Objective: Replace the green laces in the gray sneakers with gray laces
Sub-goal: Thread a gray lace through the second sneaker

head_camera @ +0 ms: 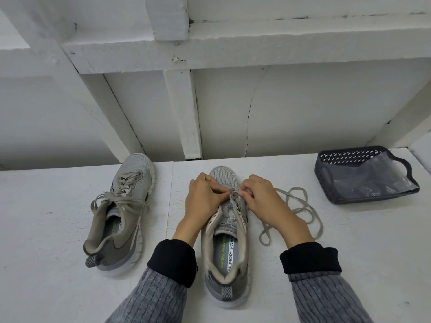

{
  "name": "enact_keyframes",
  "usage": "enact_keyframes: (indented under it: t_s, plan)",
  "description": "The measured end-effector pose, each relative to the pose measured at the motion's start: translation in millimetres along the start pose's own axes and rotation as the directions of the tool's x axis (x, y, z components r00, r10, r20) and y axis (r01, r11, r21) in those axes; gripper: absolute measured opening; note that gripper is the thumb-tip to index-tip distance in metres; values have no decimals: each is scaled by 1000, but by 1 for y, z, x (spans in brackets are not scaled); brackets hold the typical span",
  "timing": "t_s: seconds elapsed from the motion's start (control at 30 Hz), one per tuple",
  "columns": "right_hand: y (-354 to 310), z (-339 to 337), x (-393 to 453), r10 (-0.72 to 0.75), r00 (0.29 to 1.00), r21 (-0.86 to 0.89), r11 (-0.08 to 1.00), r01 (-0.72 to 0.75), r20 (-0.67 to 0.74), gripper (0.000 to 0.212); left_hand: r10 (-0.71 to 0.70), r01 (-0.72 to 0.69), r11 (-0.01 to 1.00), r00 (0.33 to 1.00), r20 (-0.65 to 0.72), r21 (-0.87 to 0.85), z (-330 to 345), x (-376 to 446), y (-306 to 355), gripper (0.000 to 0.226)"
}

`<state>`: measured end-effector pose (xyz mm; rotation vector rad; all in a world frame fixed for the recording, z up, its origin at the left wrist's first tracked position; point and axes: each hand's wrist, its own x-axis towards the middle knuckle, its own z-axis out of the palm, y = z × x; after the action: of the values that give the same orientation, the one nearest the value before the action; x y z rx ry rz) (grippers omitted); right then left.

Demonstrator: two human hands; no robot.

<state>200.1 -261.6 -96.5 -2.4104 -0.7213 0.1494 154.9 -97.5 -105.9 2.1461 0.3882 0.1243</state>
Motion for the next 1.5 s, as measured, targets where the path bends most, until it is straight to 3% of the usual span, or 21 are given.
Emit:
enact_keyframes:
  t_s: [0.1, 0.17, 0.27, 0.37, 0.43, 0.53, 0.7, 0.8, 0.87, 0.93, 1.07, 1.2, 1.23, 1.33, 1.5]
  plan:
    - [-7, -2, 5, -97, 994, -272, 956, 107, 50, 5, 2, -4, 999, 999, -41, -54, 4, -3, -3, 15]
    - [-11, -3, 7, -173, 984, -398, 901, 174, 38, 19, 17, -20, 999, 998, -56, -41, 5, -4, -4, 15]
    - [-15, -8, 11, -272, 962, -449, 855, 259, 38, 34, 20, -22, 999, 998, -68, -36, 6, -3, -7, 15]
    - [-19, -7, 15, -322, 942, -447, 832, 329, 95, 26, 36, -38, 999, 996, -79, -21, 7, -4, -7, 16]
    - [-17, -1, 17, -314, 939, -409, 845, 345, 142, 20, 41, -43, 999, 996, -74, -23, 6, -4, -7, 16]
    - [-9, 6, 18, -197, 968, -221, 948, 228, 155, 15, 90, -89, 996, 995, -36, 29, 3, -1, -8, 12]
    - [-4, 8, 9, -6, 998, 181, 983, -6, 67, 9, 97, -120, 987, 976, 195, 109, -13, 11, -3, 4]
    - [-7, 8, 10, 23, 999, 296, 954, -35, 45, 20, 18, 1, 987, 993, 116, -160, -27, 11, -7, 12]
    - [-10, 10, 14, 49, 997, 291, 955, -65, 59, 18, -75, 108, 910, 992, 97, -399, -33, 4, -12, 10]
    - [-17, 14, 17, 77, 995, 305, 948, -91, 58, 11, -77, 106, 886, 994, 83, -452, -32, -5, -16, 6]
    - [-33, 7, 19, 203, 978, 486, 859, -160, -38, 10, -147, 129, 937, 989, -32, -324, -22, -15, -12, 12]
    - [-58, -34, 21, 214, 956, 755, 655, 12, -201, 15, -165, 152, 973, 984, -63, -175, -23, -16, -3, 18]
    - [-60, -42, 22, 206, 956, 759, 651, 24, -208, 15, -186, 176, 972, 981, -50, -157, -24, -16, 1, 21]
    - [-58, -40, 21, 202, 972, 623, 777, -85, -118, 12, -228, 227, 970, 974, 0, -90, -28, -15, 9, 35]
    - [-42, 3, 7, 326, 945, 500, 815, -293, 23, 5, -213, 217, 974, 974, 75, -58, -37, -14, 8, 17]
